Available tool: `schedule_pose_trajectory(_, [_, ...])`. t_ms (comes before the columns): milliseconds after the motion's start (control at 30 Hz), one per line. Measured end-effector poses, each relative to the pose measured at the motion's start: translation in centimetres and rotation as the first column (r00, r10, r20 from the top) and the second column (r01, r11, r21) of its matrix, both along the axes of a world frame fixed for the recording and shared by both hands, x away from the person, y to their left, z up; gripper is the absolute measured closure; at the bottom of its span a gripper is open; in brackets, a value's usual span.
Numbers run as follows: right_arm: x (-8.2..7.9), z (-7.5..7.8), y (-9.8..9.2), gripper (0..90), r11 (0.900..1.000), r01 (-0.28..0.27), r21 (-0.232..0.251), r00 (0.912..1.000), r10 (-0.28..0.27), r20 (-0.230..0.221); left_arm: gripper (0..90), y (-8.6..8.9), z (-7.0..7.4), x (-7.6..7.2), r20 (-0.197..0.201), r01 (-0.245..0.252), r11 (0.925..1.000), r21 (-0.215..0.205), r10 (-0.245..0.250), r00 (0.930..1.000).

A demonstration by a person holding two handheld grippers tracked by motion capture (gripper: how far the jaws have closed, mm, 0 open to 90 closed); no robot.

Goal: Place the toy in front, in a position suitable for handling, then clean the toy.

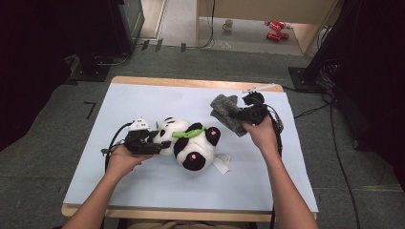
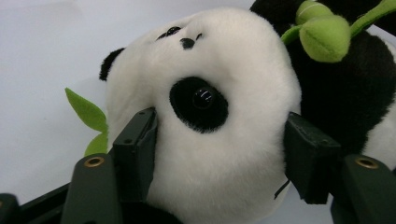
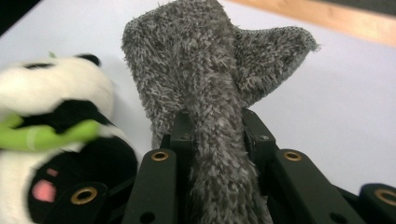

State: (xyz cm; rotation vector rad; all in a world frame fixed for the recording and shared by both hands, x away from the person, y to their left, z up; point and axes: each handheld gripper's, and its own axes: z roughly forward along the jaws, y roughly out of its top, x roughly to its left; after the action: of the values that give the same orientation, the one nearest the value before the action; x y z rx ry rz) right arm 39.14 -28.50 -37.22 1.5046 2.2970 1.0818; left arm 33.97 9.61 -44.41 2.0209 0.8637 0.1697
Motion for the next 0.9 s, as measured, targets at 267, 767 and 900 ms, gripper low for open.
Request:
schedule_pose_trajectory(267, [0.6, 2.7, 3.2, 71.2, 0.997, -0.070, 0.021, 0.9973, 0.069, 0.024, 29.1, 0.2, 0.1, -0.1, 0.005, 0.011, 0.9999, 0.001, -0.011, 0.9999])
schedule_pose_trajectory(767, [1.4, 4.7, 10.3, 71.0, 0.981, -0.194, -0.006, 0.9808, 0.194, 0.023, 28.7, 0.7, 0.4, -0.5, 0.010, 0.010, 0.9999, -0.004, -0.010, 0.9999])
schedule_pose_trajectory(900, [1.7, 4.8, 11.8, 70.9, 0.976, -0.216, -0.008, 0.9762, 0.216, 0.022, 40.3, 0.1, 0.7, -0.7, 0.037, -0.016, 0.9998, 0.016, 0.015, 0.9992])
